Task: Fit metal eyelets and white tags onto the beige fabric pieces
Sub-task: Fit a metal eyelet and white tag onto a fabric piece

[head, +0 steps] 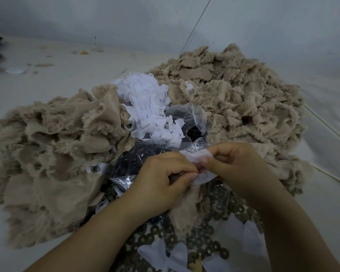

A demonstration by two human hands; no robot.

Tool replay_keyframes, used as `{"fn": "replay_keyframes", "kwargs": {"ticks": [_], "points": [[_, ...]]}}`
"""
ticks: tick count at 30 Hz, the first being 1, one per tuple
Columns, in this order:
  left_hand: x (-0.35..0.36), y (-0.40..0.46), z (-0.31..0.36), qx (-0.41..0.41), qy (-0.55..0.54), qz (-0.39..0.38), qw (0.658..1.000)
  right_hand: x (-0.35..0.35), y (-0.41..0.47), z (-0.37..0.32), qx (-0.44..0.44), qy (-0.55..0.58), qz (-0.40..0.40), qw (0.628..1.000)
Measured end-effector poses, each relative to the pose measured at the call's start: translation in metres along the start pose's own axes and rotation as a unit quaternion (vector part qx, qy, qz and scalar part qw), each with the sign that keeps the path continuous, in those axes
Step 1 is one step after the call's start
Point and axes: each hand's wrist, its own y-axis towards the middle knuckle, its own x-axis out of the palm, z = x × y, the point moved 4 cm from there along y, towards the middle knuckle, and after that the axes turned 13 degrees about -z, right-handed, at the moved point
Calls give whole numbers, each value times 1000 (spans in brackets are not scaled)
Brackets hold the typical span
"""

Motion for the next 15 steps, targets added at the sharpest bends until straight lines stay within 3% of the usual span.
{"fn": "replay_keyframes", "kwargs": {"ticks": [3, 8, 12, 15], "points": [[3, 0, 6, 36, 27, -10, 999, 0, 2, 5, 8, 78, 24, 997], [7, 0, 12, 81, 72, -40, 993, 6, 6, 11, 48, 165, 0, 985], [7, -2, 10, 94, 54, -71, 992, 1, 7, 13, 63, 276, 28, 959], [8, -2, 10, 102, 47, -68, 991, 0, 4, 11, 49, 284, 17, 957]]}}
